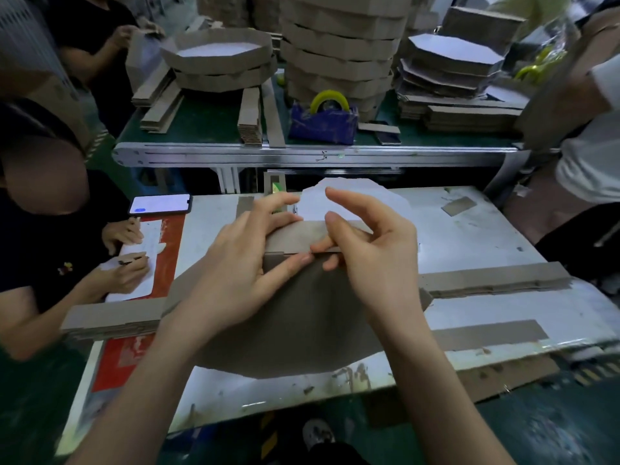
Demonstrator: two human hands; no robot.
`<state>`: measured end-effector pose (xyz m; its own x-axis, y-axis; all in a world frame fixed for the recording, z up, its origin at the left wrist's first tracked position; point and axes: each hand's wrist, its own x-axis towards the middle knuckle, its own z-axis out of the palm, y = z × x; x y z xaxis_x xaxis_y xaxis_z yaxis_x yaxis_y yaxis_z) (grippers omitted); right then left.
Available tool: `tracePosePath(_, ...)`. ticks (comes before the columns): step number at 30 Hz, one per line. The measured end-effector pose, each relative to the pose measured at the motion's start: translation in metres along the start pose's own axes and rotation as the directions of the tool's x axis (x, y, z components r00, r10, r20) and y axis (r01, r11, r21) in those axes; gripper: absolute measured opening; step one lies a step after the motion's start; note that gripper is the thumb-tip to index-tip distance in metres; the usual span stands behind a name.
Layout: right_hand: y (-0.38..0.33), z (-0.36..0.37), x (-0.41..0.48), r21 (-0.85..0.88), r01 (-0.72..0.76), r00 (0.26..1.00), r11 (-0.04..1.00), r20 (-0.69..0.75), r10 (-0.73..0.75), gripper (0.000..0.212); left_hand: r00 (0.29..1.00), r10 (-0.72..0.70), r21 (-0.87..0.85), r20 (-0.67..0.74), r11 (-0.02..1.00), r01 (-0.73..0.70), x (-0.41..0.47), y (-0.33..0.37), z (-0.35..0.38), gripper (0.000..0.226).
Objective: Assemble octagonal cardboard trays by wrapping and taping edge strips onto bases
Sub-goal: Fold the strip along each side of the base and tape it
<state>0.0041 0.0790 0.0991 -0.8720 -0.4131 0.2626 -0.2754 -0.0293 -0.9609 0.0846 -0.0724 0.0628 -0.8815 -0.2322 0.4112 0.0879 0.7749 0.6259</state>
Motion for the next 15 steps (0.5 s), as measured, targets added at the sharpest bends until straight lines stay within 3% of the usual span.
tracePosePath(9, 0.0054, -0.0001, -0.0089, -0.039, -0.044, 0.999, 0.998, -0.002, 0.044, 0.024, 0.995, 0.097, 0.086, 0.010, 0.992, -0.097, -0.0020, 0.0062, -0.0041, 0.038)
tracePosePath(15, 0.0059, -0.0033, -0.0079, -0.079, -0.030, 0.998, 0.996, 0.060, 0.035, 0.026, 0.991, 0.107, 0.210, 0.083, 0.970, -0.122, -0.0011, 0.0055, -0.0044, 0.043)
